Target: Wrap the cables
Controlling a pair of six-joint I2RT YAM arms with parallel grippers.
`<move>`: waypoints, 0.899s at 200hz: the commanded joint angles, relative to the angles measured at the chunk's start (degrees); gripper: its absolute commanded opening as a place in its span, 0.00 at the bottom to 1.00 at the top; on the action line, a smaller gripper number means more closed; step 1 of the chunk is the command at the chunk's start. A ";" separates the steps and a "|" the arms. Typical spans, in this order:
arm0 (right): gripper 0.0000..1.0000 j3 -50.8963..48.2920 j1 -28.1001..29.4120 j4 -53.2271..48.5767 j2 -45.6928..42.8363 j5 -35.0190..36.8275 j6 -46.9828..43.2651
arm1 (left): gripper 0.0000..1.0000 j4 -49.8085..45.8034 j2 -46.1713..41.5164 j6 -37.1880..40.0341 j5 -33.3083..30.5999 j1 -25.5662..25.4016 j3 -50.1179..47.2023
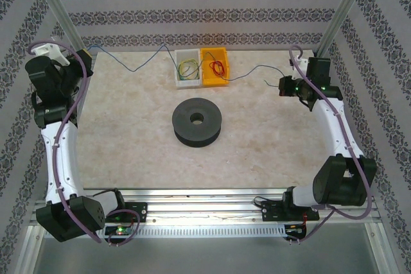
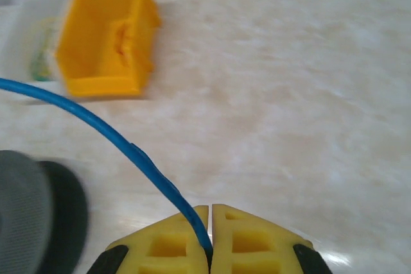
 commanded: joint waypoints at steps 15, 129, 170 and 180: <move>0.00 5.48 -1.33 -9.79 4.06 24.10 3.03 | 0.00 -9.70 1.23 1.64 -5.32 1.45 8.29; 0.00 -0.80 1.14 -5.53 5.90 35.19 -3.84 | 0.00 -13.14 4.04 4.87 -11.11 4.01 18.03; 0.00 -5.40 -0.06 -3.57 5.76 35.12 -3.52 | 0.00 -14.31 4.56 4.42 -9.68 8.32 20.88; 0.00 -6.13 -0.63 -3.00 5.81 34.74 -3.41 | 0.00 -14.54 4.31 4.26 -9.27 9.64 21.14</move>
